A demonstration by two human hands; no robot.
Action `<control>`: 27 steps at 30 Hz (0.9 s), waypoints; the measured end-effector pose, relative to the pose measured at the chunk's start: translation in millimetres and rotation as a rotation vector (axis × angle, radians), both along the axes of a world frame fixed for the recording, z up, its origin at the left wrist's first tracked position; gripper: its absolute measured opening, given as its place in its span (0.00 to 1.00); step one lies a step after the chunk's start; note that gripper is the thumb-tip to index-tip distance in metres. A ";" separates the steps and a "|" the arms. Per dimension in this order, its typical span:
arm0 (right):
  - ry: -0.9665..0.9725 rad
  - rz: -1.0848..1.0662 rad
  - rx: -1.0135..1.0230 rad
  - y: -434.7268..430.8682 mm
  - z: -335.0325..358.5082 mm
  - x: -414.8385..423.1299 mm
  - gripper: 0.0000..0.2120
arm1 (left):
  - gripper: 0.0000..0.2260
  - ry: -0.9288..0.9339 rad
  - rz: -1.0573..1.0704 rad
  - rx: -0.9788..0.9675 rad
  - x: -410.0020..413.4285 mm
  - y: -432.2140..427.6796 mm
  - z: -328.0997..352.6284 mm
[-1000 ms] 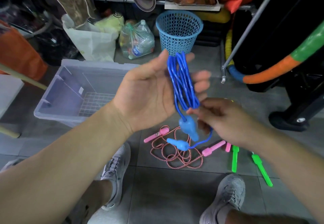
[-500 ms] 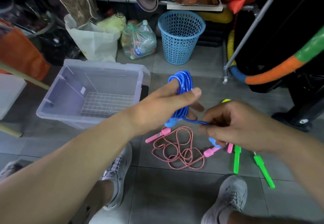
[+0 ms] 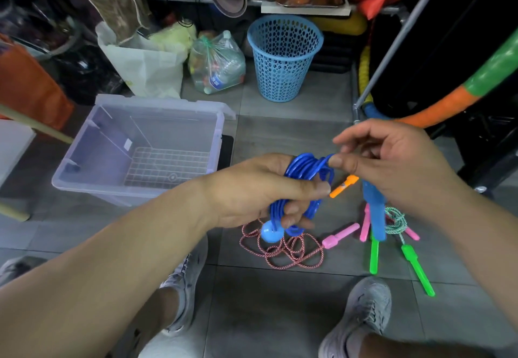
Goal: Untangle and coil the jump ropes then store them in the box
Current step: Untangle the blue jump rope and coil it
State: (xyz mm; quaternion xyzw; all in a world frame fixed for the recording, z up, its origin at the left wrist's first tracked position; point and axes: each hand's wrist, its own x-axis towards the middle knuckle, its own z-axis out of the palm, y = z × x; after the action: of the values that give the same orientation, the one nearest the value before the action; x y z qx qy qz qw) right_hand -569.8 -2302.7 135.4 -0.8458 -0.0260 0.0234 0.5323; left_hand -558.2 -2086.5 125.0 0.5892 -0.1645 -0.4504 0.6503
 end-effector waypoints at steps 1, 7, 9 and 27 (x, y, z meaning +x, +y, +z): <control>0.060 0.032 0.038 -0.9 -0.9 -0.2 0.17 | 0.09 0.058 -0.004 -0.048 0.1 -0.1 -0.2; 0.331 0.217 0.270 11.2 -7.7 -8.3 0.17 | 0.10 0.322 -0.045 -0.195 5.4 4.8 3.2; 0.313 0.198 0.266 14.2 -6.3 -9.1 0.14 | 0.09 0.337 -0.047 -0.195 5.9 5.7 3.6; -0.037 -0.091 -0.138 25.5 -18.8 -4.8 0.09 | 0.07 0.088 0.248 0.228 13.7 2.6 -1.7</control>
State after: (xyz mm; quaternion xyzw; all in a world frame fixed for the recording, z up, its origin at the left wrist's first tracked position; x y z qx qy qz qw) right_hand -574.6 -2277.2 116.5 -0.8810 0.0043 -0.0148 0.4728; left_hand -544.5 -2083.9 123.4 0.6548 -0.0097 -0.4076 0.6364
